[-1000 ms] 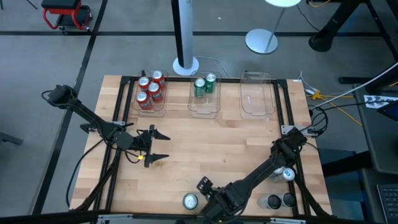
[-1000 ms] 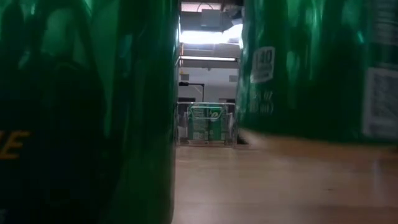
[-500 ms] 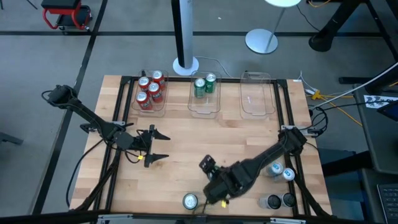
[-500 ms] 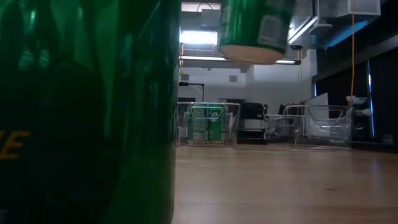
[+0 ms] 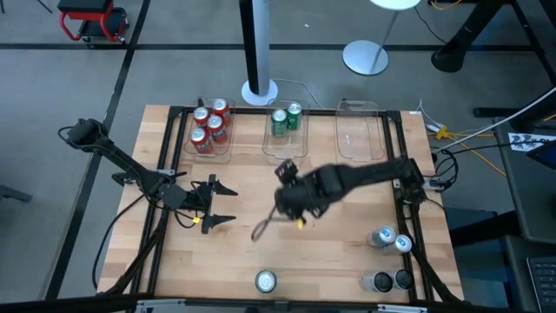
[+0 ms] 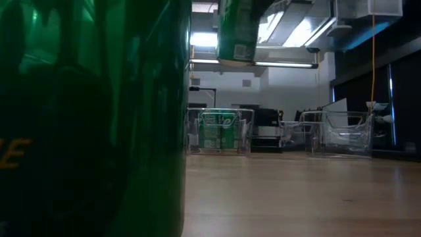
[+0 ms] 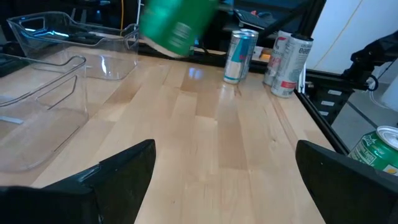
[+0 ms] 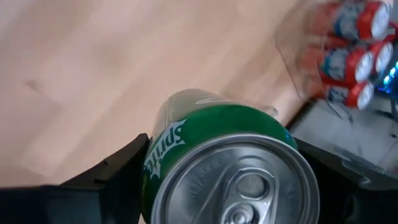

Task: Sort soda cans
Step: Put the right green soda can into the middle transparent bin

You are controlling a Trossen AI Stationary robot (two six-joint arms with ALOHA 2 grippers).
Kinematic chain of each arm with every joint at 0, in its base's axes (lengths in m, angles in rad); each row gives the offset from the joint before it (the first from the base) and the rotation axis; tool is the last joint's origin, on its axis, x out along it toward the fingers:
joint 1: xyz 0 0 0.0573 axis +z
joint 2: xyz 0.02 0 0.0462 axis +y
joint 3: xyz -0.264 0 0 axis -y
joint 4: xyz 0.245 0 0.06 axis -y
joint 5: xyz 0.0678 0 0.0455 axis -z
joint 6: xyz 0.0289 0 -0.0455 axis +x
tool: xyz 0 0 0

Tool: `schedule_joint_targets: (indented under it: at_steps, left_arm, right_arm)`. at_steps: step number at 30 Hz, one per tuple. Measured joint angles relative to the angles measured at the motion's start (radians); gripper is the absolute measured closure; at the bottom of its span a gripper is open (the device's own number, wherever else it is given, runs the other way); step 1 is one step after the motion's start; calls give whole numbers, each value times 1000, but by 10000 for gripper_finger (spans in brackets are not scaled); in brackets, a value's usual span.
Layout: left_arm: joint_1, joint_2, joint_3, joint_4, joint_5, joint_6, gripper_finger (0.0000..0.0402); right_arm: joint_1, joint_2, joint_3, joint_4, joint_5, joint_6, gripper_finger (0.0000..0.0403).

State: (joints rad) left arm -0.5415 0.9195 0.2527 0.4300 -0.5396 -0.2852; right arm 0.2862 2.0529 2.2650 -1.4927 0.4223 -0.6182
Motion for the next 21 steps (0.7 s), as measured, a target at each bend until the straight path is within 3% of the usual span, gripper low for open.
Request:
schedule_joint_targets:
  at_steps: [21]
  left_arm:
    - [0,0,0,-3,0,30,27]
  right_arm:
    - [-415,-32,-18,75,-34,-232,96]
